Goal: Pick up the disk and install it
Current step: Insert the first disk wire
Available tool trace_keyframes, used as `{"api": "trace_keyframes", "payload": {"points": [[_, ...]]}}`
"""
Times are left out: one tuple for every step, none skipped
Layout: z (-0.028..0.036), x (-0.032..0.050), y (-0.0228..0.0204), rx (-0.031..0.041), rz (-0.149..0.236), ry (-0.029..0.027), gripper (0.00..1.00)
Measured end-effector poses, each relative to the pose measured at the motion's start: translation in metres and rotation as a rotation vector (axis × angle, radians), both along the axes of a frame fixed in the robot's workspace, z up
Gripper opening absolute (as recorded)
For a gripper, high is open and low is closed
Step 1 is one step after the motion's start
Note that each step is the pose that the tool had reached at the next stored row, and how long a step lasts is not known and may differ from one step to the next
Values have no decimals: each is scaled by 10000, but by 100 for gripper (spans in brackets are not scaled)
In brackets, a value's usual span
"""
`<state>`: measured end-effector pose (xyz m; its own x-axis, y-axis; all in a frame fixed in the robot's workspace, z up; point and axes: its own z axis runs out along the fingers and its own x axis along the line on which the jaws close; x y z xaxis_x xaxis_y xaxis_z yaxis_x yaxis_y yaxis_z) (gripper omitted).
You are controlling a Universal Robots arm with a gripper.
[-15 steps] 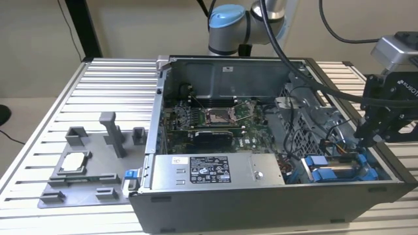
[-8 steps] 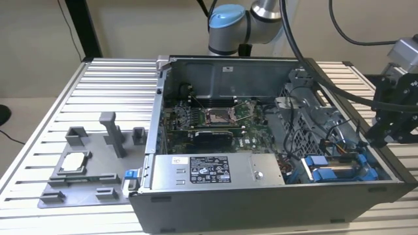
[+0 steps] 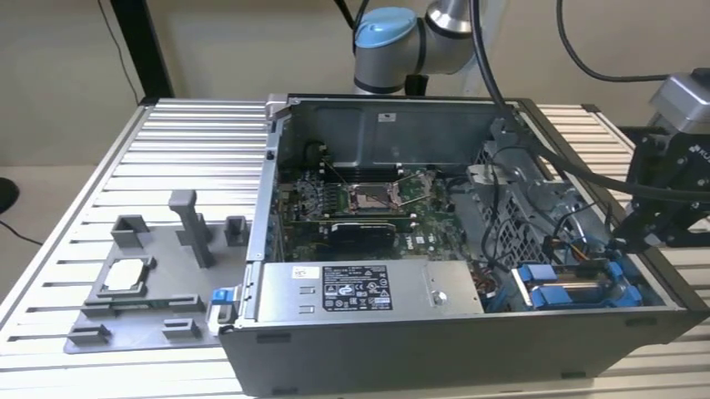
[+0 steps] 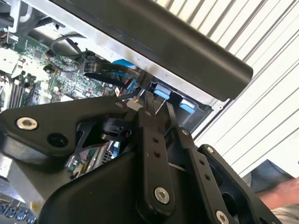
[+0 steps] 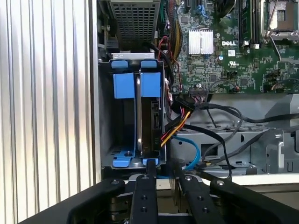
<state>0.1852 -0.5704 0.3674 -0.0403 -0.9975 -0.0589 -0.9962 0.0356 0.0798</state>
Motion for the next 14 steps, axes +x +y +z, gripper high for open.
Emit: {"api": "trace_keyframes", "payload": {"points": [[-2, -8, 0, 100, -21, 0, 100], [-6, -9, 0, 201, -33, 1, 100], [-8, -9, 0, 338, -52, 0, 100], [-11, -9, -1, 460, -73, 0, 100], [-14, -10, -3, 581, -99, 0, 100], [-22, -10, -7, 649, -128, -1, 100], [-34, -10, -17, 664, -169, -2, 100], [-44, -10, -32, 664, -204, -3, 100], [-57, -10, -46, 666, -234, -4, 100], [-73, -10, -53, 668, -268, -5, 100], [-91, -9, -55, 667, -302, -6, 100], [-103, -10, -55, 670, -336, -7, 100], [-111, -10, -56, 695, -360, -8, 100], [-116, -10, -56, 751, -371, -7, 100]]}}
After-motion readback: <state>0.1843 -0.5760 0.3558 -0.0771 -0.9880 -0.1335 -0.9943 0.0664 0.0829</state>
